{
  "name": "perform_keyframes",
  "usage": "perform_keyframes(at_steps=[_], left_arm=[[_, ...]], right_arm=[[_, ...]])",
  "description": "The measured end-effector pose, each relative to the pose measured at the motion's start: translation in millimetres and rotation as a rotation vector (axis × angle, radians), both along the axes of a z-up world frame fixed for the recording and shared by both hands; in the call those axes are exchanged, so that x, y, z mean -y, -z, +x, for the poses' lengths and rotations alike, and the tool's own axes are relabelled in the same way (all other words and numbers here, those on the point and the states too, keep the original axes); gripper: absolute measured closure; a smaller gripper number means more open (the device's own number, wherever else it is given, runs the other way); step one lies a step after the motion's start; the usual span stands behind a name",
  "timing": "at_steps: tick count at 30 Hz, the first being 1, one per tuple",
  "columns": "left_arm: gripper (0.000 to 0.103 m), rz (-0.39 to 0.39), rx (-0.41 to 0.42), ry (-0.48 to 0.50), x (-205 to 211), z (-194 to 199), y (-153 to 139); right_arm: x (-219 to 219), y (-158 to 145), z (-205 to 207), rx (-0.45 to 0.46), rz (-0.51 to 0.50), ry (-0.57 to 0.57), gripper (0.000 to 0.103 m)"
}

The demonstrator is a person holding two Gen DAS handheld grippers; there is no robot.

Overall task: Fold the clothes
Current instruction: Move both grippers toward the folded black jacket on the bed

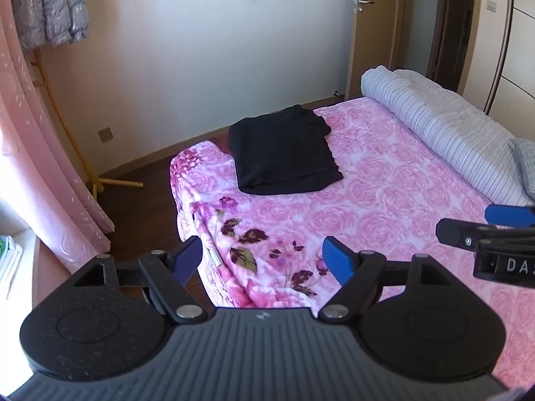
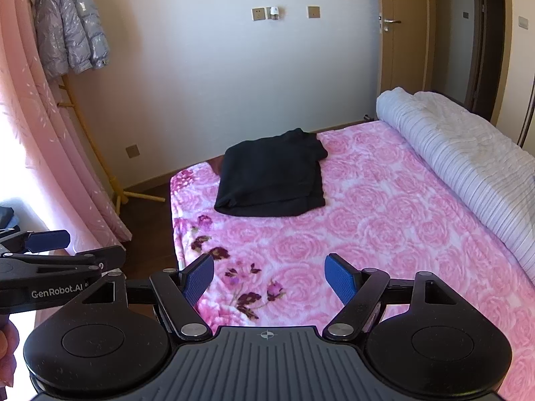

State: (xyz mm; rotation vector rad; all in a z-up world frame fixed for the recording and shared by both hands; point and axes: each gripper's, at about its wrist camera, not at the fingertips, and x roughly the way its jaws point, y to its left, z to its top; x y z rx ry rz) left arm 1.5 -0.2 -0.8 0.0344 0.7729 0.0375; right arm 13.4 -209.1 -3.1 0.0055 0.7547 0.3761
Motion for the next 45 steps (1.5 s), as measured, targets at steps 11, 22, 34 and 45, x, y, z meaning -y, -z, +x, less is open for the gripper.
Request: perform_keyframes(at_steps=[11, 22, 34, 45], left_arm=[[0.027, -0.025, -0.017, -0.025, -10, 1, 0], [0.027, 0.003, -0.007, -0.049, -13, -9, 1], [0.027, -0.003, -0.030, -0.018, -29, 32, 27], [0.028, -0.044, -0.099, 0.148, -70, 167, 68]], right_arm=[[-2, 5, -1, -0.001, 0.007, -0.021, 0.027], [-5, 7, -2, -0.011, 0.018, -0.046, 0.027], [-14, 25, 18, -0.049, 0.010, -0.017, 0.027], [-53, 47, 122, -0.111, -0.029, 0.127, 0.027]])
